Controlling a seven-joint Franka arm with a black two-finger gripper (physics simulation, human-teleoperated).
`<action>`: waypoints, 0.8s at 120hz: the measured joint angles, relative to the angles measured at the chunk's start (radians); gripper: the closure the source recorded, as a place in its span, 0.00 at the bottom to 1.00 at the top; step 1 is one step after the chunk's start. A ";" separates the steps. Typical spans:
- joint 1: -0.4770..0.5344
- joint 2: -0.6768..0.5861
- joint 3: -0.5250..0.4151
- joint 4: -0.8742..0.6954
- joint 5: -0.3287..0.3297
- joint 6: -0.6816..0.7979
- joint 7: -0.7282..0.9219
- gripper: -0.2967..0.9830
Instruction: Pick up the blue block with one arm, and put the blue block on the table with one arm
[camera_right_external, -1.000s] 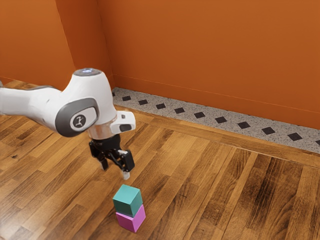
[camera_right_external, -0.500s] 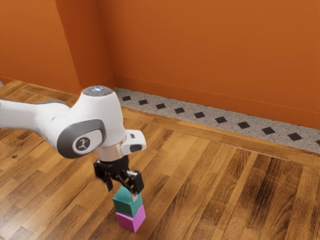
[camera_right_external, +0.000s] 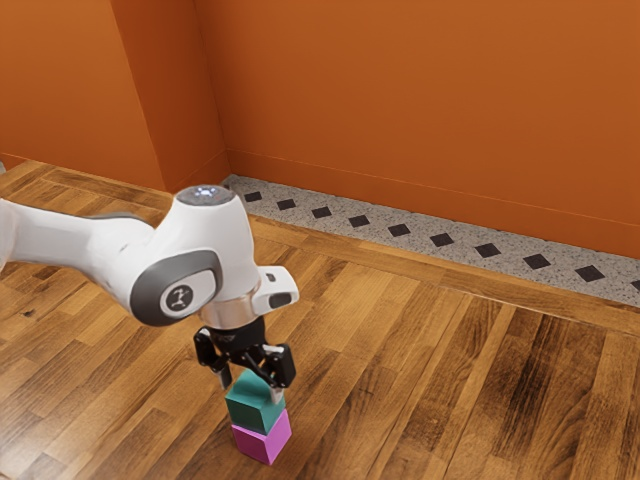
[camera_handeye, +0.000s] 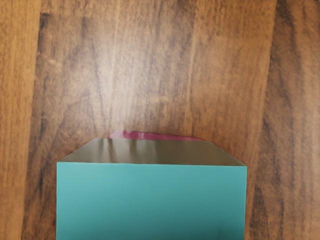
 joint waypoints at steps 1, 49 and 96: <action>0.000 0.001 0.000 0.000 0.000 0.001 -0.001 0.27; 0.008 0.052 0.005 0.000 0.028 0.048 -0.036 0.28; 0.008 0.098 0.019 0.008 0.046 0.106 -0.054 0.44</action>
